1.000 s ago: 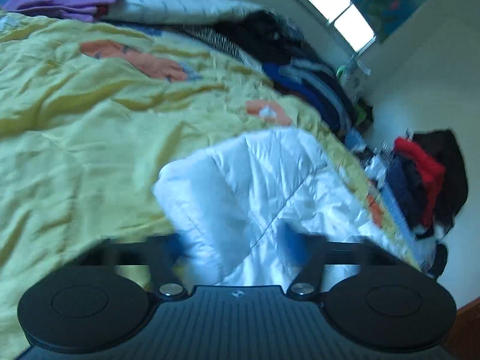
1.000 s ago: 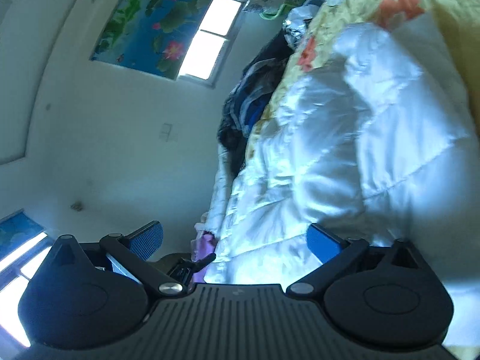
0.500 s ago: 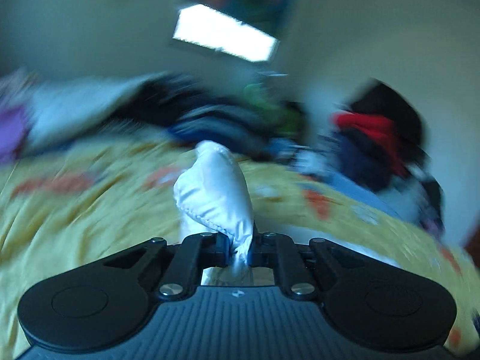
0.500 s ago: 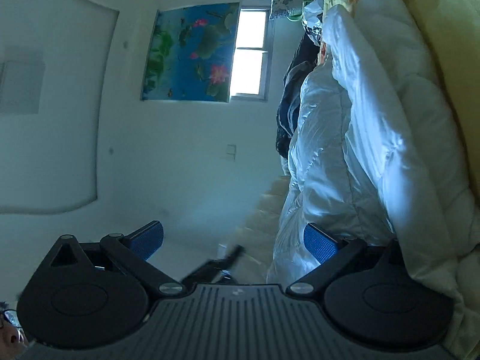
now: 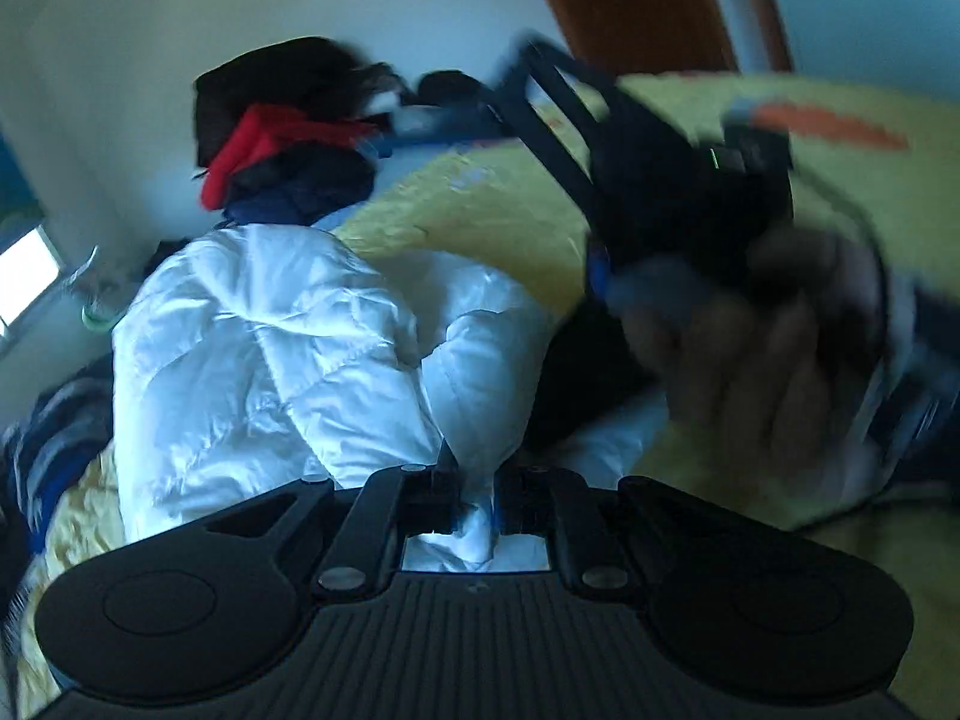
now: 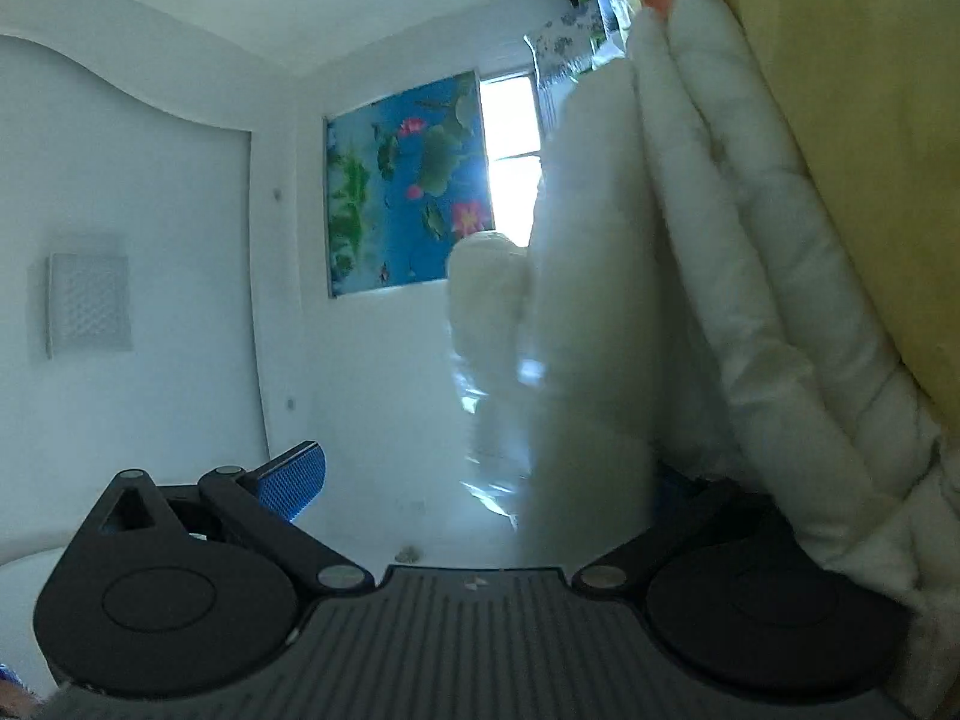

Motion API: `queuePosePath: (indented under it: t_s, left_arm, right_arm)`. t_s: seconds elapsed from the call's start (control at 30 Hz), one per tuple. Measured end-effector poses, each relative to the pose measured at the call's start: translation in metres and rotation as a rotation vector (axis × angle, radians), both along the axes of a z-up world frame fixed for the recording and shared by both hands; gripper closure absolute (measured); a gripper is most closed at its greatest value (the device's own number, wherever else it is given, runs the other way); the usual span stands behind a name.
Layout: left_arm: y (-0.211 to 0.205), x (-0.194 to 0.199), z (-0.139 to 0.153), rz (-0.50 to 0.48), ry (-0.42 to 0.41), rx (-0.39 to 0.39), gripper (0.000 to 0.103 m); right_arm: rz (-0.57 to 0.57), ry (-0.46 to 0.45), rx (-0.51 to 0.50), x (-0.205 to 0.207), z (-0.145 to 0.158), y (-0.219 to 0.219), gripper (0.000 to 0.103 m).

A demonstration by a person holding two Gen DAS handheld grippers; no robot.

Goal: Fold small clothes

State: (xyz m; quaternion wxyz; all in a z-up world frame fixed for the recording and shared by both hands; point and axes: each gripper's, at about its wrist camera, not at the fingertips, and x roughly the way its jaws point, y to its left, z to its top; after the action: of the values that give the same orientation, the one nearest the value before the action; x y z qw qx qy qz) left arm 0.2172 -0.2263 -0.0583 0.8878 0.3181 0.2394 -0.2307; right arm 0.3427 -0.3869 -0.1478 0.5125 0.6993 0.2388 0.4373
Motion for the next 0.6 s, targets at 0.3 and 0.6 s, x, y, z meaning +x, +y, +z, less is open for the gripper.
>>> queuePosePath:
  t_s: [0.3,0.6]
  left_arm:
    - [0.003,0.000,-0.005,-0.036,0.010,0.002,0.094]
    - [0.020,0.039,-0.009,0.000,0.095,-0.062,0.094]
  right_arm:
    - [-0.019,-0.143,-0.329,0.001,0.051,-0.005,0.001]
    - [-0.407,-0.220,-0.696,-0.026,0.134,-0.051,0.001]
